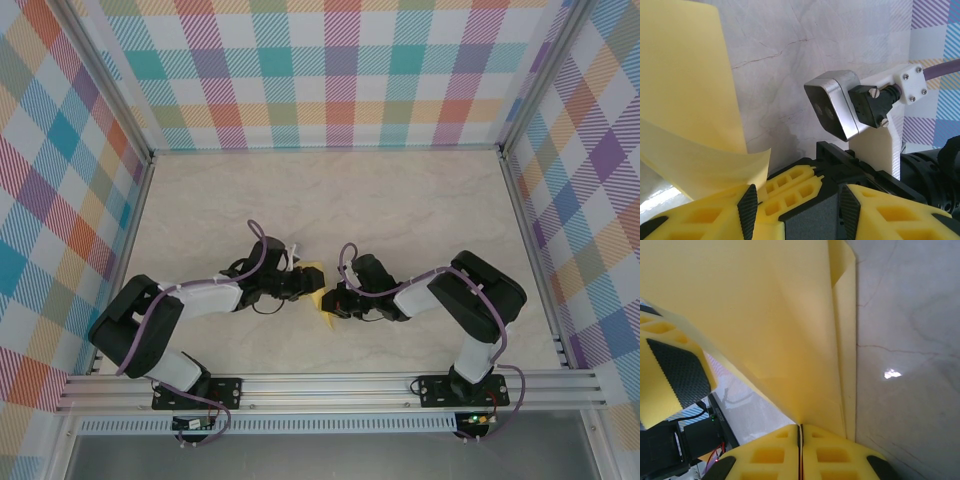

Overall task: Fold a paper plane with a square sheet of paper (pick it up from the middle)
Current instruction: Fold the wing for the fifth time at the center of the table.

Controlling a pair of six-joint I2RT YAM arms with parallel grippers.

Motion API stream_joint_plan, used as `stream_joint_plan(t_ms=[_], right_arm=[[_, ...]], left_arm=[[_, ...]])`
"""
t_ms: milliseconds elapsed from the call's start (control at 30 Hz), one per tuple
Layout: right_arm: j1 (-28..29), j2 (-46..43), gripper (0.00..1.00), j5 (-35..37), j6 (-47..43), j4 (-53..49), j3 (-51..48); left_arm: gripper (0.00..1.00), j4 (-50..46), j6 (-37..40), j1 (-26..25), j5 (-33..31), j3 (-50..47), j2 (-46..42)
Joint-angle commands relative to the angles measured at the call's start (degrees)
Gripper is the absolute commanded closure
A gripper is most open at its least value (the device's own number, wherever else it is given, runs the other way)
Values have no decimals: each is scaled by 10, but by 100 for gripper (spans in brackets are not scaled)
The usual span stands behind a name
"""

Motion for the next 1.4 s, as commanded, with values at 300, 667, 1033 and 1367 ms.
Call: stream_joint_plan(t_ms=[300, 667, 1033, 1367], right_arm=[[-4, 15, 91, 17, 7, -27, -16], [-4, -19, 84, 17, -4, -74, -11], [0, -59, 88, 9, -27, -127, -18], [26, -39, 88, 36, -39, -210, -2]], left_arm=[[50, 7, 27, -5, -2, 37, 75], [51, -19, 45, -4, -1, 39, 112], [52, -30, 47, -4, 0, 42, 112], [52, -41, 43, -5, -7, 46, 111]])
